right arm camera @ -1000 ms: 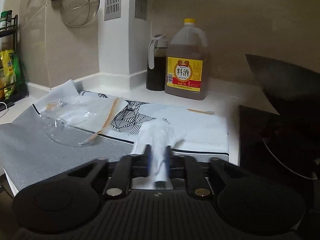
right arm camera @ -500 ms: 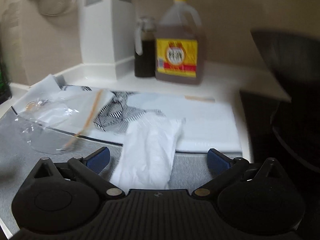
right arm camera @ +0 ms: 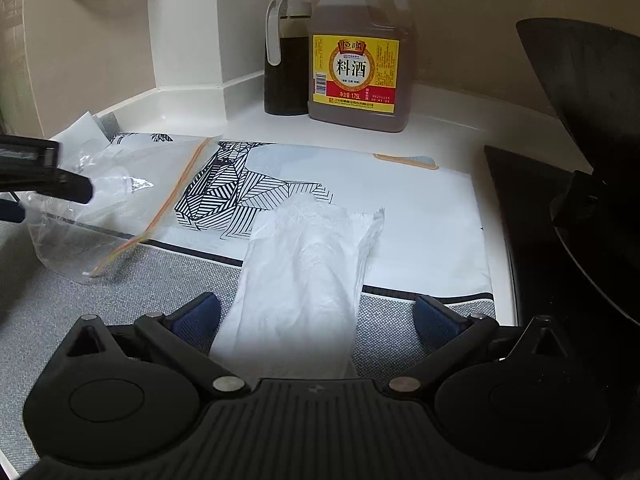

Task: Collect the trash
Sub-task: 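Close the left tool on the zip bag with the white mask while the right tool holds the tissue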

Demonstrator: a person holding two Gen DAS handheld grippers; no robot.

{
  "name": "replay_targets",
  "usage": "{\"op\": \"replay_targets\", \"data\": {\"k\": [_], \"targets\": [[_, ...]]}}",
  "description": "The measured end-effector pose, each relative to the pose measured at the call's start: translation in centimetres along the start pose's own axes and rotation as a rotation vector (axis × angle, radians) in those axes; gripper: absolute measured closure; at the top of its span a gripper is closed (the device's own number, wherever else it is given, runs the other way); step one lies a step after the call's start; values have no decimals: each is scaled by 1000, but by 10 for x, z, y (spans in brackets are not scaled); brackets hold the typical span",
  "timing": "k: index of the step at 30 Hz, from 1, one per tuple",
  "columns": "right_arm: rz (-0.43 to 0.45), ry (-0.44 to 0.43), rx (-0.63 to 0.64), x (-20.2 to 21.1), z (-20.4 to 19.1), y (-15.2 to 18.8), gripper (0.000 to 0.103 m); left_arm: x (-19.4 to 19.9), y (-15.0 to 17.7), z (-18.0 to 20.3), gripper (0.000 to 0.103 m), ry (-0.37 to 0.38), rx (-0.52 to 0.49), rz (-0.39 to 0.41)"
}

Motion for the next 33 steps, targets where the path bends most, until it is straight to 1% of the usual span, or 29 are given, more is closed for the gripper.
{"op": "replay_targets", "data": {"k": [2,6,8,11,16,18,20,21,22,23,24,25,26,27,28,29,30,31,33], "targets": [[0,2,-1,0,0,0,0,-9,-2,0,0,-4,9,-9],[-1,6,-4,-1,0,0,0,-27,6,2,0,-37,-42,-69],[-1,8,-4,-2,0,0,0,-28,11,6,0,-54,-90,-43],[-1,9,-5,-3,0,0,0,-27,14,4,0,-55,-86,-24],[-1,7,-3,-3,0,-1,0,-28,13,3,0,-60,-90,-26],[-1,7,-4,-3,0,-1,0,-29,11,4,0,-66,-91,-40],[-1,7,-4,-3,-1,-1,0,-28,10,3,3,-76,-85,-44],[-1,7,-4,-3,-1,-1,0,-26,9,2,10,-79,-83,-33],[-1,7,-4,-3,-1,-1,0,-24,9,2,23,-82,-87,-18],[0,6,-5,-3,-1,-1,0,-21,8,3,32,-90,-98,-4],[0,7,-5,-3,-1,-1,0,-19,7,2,51,-101,-111,1],[2,6,-6,-2,-1,-1,2,-17,6,1,75,-116,-117,1],[8,7,-11,-1,0,-1,4,-16,5,-2,79,-128,-113,-2],[18,11,-15,1,0,-1,13,-14,4,-5,85,-121,-97,-8],[32,9,-20,4,1,-1,28,-11,3,-8,90,-112,-80,-10],[49,2,-26,7,2,-2,40,-8,2,-9,91,-109,-66,-10],[64,-13,-35,11,3,-1,63,-4,2,-10,93,-105,-53,-9],[71,-40,-49,13,4,-1,80,1,3,-12,94,-97,-41,-6],[84,-113,-94,19,7,1,97,14,4,-11,94,-82,-25,11]]}}
Point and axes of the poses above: each gripper's, at about its wrist camera, not at the fingertips, and x roughly against the way its jaws point, z to its right, y to its underside, the point moved 4 cm from there along -x, roughly the way its jaws point, and after that the axes turned 4 degrees about z, right-handed, at the moved point
